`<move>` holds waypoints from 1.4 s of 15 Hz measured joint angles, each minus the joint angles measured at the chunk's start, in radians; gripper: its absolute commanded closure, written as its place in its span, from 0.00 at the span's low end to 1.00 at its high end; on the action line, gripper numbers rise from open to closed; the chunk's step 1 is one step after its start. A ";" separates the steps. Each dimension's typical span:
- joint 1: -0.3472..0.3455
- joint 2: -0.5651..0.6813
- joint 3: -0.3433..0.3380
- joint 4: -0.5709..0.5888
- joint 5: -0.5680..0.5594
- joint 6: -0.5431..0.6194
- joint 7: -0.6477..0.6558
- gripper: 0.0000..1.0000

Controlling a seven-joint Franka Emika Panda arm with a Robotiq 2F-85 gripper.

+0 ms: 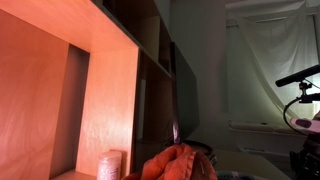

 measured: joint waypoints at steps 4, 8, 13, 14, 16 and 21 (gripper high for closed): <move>0.111 0.001 0.000 0.062 0.037 -0.094 -0.001 0.92; 0.245 0.008 -0.027 0.144 0.050 -0.220 -0.006 0.92; 0.318 0.073 -0.059 0.208 0.026 -0.271 -0.008 0.92; 0.325 0.074 -0.065 0.210 0.017 -0.273 -0.008 0.92; 0.336 0.074 -0.076 0.211 -0.002 -0.275 -0.007 0.92; 0.385 0.078 -0.130 0.217 -0.029 -0.275 0.006 0.49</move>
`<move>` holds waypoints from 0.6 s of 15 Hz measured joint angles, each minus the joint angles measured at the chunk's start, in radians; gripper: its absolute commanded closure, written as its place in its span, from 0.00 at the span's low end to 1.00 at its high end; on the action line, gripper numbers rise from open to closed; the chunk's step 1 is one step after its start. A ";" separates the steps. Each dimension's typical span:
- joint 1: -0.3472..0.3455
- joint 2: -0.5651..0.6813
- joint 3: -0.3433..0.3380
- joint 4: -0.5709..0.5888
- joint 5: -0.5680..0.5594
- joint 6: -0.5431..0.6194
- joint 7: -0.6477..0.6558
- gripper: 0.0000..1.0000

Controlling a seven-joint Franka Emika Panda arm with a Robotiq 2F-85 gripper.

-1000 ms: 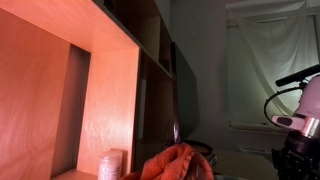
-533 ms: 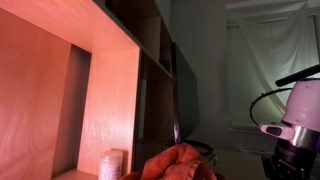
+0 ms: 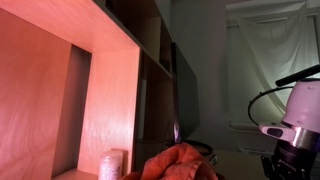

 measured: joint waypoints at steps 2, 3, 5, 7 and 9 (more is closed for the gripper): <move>0.032 0.025 -0.045 0.011 -0.003 0.008 0.000 0.34; 0.043 0.032 -0.058 0.018 -0.003 0.016 0.005 0.27; 0.058 0.036 -0.069 0.036 0.003 0.017 0.018 0.12; 0.074 0.038 -0.067 0.062 0.004 0.016 0.018 0.01; 0.099 0.038 -0.065 0.089 0.004 0.012 0.019 0.00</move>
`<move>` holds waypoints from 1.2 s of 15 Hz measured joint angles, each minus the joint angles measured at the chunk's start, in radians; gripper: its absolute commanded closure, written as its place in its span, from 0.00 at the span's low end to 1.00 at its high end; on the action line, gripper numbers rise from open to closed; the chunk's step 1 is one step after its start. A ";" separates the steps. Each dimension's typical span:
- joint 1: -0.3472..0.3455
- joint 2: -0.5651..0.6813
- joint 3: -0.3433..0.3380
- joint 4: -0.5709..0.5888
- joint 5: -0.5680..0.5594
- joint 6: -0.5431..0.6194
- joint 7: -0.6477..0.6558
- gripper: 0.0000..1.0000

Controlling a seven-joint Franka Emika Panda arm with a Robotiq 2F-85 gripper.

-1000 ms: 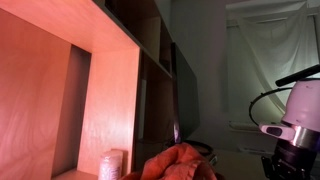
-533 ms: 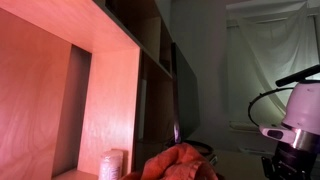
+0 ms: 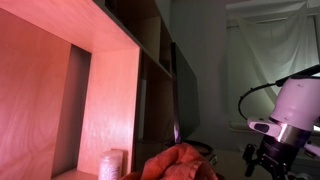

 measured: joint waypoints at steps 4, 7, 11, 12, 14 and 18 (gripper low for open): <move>0.032 0.004 0.023 0.055 0.002 -0.028 -0.003 0.00; 0.021 0.026 0.060 0.092 0.010 -0.046 -0.006 0.00; -0.008 0.065 0.095 0.138 0.014 -0.048 -0.009 0.25; -0.019 0.073 0.104 0.148 0.014 -0.048 -0.012 0.26; -0.039 0.089 0.122 0.172 0.017 -0.049 -0.029 0.41; -0.060 0.099 0.150 0.192 0.017 -0.053 -0.047 0.72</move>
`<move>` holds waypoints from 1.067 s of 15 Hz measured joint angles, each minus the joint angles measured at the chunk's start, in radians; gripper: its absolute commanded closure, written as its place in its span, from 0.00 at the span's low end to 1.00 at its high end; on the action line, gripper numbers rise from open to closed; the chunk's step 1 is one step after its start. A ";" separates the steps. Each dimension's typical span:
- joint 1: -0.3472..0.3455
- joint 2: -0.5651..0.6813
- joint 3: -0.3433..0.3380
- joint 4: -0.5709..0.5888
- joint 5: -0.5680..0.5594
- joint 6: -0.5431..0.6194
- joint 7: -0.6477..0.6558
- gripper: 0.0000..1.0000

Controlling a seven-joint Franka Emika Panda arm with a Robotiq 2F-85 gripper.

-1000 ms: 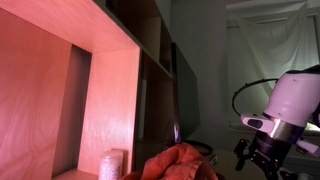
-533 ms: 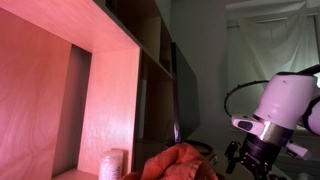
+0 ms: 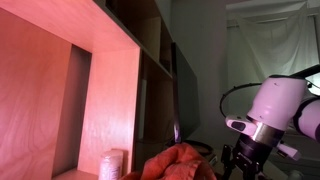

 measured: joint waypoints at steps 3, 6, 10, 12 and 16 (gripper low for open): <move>-0.007 0.002 0.012 0.007 0.000 -0.008 0.000 0.93; -0.017 0.005 0.023 0.010 0.005 -0.009 0.000 0.92; -0.040 0.004 0.046 0.016 0.012 -0.009 -0.002 0.94; -0.042 0.004 0.049 0.017 0.012 -0.009 -0.025 0.93; -0.043 0.004 0.049 0.017 0.012 -0.009 -0.058 0.90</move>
